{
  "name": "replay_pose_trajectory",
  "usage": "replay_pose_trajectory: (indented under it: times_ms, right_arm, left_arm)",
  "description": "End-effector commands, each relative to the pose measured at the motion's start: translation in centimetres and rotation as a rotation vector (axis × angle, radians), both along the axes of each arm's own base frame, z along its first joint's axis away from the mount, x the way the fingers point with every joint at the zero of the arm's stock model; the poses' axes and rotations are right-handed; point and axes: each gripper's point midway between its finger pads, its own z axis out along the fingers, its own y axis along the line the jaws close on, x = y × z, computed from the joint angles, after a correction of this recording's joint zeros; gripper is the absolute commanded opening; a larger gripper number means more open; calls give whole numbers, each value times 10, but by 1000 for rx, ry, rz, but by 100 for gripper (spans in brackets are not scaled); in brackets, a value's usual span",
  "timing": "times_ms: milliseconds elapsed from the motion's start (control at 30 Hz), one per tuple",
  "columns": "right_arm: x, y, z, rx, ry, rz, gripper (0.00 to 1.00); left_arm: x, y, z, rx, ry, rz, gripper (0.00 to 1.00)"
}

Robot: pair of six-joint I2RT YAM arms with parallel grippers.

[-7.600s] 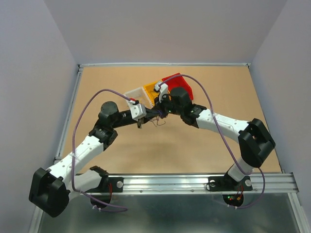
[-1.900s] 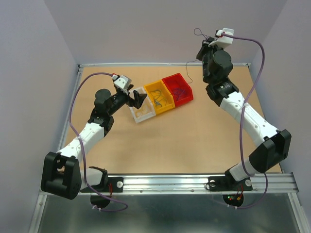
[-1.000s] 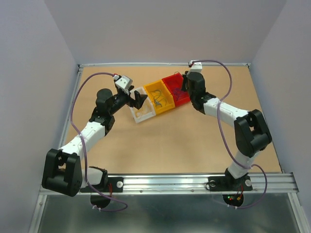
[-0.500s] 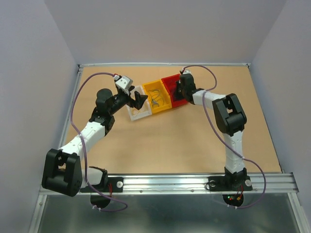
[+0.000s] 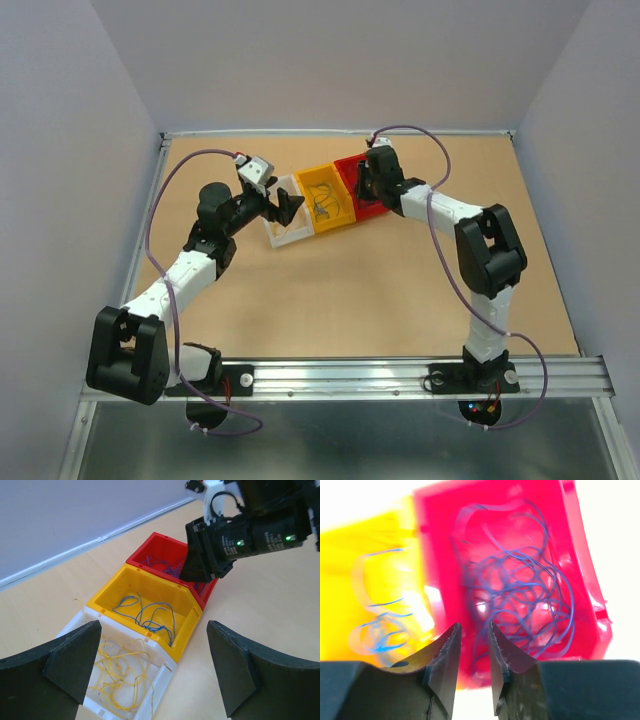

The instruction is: Untangle the cables

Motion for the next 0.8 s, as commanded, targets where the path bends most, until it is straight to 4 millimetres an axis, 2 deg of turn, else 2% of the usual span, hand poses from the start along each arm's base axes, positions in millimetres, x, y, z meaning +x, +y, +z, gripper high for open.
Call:
replay_pose_trajectory:
  times_ms: [0,67,100,167,200,233,300,333,433,467,533,567,600,633,667,700,767]
  right_arm:
    - [-9,-2,65,-14,-151,-23,36]
    - [-11,-3,80,16,-188,-36,47]
    - [-15,-6,79,17,-187,-38,52]
    - [-20,-6,106,60,-246,-37,68]
    - [-25,-9,109,68,-251,-36,79]
    - [-32,-7,127,110,-277,-19,84]
    - [-46,-3,141,156,-299,9,94]
    - [-62,1,153,183,-320,36,100]
    - [-90,7,167,215,-341,61,100]
    - [-112,8,174,226,-357,97,100]
    - [-134,0,178,241,-375,114,100]
    - [-147,-9,158,213,-350,123,100]
    - [-163,-23,182,234,-422,124,100]
    - [-172,-32,183,229,-440,112,100]
    - [-181,-50,164,226,-426,40,100]
    - [-192,-62,187,290,-500,8,100]
    - [-206,-71,191,339,-554,7,100]
  left_arm:
    - [-4,0,25,-4,-99,-9,99]
    - [-3,1,24,4,-106,3,99]
    - [-2,1,24,6,-108,8,99]
    - [1,3,22,9,-106,26,99]
    - [2,4,21,11,-104,32,99]
    - [5,6,22,7,-102,56,99]
    - [6,10,24,2,-109,83,99]
    - [7,12,25,-3,-113,97,99]
    - [6,21,34,-23,-148,146,99]
    - [5,26,43,-43,-173,174,99]
    - [3,33,45,-59,-182,214,99]
    - [1,38,52,-78,-201,235,99]
    - [1,45,52,-90,-212,274,99]
    - [-1,48,54,-99,-225,286,99]
    - [-4,52,60,-112,-246,301,99]
    - [-7,54,59,-121,-260,310,99]
    - [-11,56,61,-132,-280,314,99]
